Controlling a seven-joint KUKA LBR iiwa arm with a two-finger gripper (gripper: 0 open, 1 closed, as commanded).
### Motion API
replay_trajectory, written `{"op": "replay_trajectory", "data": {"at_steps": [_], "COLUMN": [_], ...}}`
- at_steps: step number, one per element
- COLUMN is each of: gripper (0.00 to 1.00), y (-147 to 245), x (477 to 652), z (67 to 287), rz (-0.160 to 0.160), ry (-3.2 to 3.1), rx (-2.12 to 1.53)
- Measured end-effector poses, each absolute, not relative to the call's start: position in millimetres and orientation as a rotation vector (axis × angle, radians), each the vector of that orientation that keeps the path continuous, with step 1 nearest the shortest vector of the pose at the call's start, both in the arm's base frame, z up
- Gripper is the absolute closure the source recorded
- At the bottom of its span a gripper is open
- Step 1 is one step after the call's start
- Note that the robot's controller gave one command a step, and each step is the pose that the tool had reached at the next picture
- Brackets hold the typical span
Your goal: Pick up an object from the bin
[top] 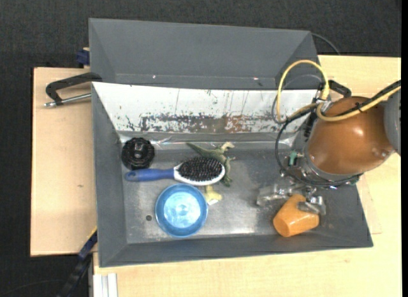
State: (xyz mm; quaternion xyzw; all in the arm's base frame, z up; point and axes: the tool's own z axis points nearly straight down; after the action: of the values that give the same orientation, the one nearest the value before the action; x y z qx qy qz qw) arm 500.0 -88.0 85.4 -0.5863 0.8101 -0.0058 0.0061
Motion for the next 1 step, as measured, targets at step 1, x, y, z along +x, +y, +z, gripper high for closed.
{"op": "replay_trajectory", "data": {"at_steps": [1], "gripper": [0.0], "y": [-96.0], "x": [501.2], "z": [81.2], "rz": [-0.038], "ry": [1.998], "rx": [-2.411]}}
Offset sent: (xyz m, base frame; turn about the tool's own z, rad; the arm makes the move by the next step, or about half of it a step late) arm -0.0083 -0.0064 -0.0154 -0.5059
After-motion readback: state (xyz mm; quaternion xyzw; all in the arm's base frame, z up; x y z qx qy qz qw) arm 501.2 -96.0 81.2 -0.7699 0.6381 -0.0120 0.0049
